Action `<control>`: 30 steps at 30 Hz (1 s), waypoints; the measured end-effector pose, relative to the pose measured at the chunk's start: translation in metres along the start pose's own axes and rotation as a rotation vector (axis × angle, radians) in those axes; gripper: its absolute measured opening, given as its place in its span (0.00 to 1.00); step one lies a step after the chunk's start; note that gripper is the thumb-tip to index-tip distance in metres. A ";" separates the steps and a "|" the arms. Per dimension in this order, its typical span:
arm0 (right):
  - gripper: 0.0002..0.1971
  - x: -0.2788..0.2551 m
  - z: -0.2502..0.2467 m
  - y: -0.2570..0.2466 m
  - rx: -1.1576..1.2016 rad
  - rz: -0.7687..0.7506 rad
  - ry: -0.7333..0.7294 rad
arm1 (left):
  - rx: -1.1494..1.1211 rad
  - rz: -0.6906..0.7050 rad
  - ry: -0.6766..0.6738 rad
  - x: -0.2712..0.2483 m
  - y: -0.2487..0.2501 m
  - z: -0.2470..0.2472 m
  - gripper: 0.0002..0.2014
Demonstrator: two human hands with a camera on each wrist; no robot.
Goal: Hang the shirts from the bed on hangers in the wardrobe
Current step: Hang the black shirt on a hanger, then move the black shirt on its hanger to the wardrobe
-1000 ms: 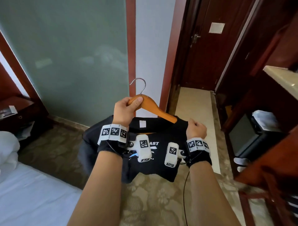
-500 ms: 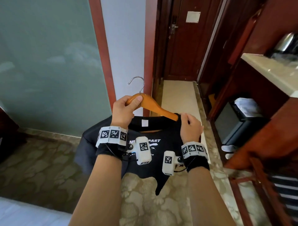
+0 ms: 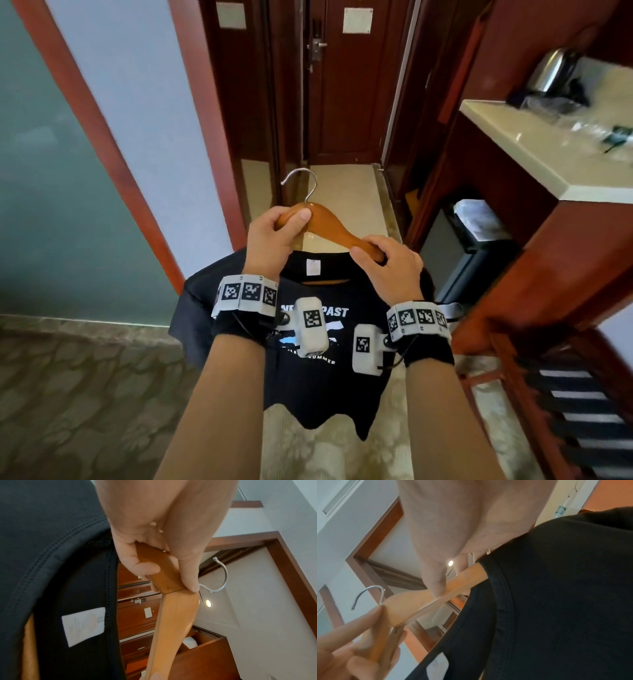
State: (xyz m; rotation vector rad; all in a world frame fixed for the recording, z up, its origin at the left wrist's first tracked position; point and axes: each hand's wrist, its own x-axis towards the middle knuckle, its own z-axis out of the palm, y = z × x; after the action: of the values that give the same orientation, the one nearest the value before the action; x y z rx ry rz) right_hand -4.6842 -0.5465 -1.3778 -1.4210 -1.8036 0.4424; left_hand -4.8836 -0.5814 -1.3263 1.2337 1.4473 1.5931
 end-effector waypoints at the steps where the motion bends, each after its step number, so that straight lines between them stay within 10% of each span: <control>1: 0.20 0.012 -0.010 0.011 -0.014 -0.008 -0.011 | -0.005 0.004 -0.004 0.008 0.001 0.020 0.03; 18: 0.12 0.218 -0.085 0.132 -0.191 -0.041 -0.037 | -0.061 -0.043 -0.137 0.171 -0.018 0.241 0.15; 30: 0.10 0.483 -0.064 0.169 -0.293 0.049 -0.072 | 0.394 0.155 -0.306 0.439 -0.026 0.318 0.13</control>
State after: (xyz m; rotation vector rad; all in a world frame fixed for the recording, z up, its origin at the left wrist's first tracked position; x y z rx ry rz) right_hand -4.5577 -0.0560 -1.2788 -1.6689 -1.9555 0.2639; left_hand -4.7437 -0.0600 -1.2746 1.7668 1.5351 1.1733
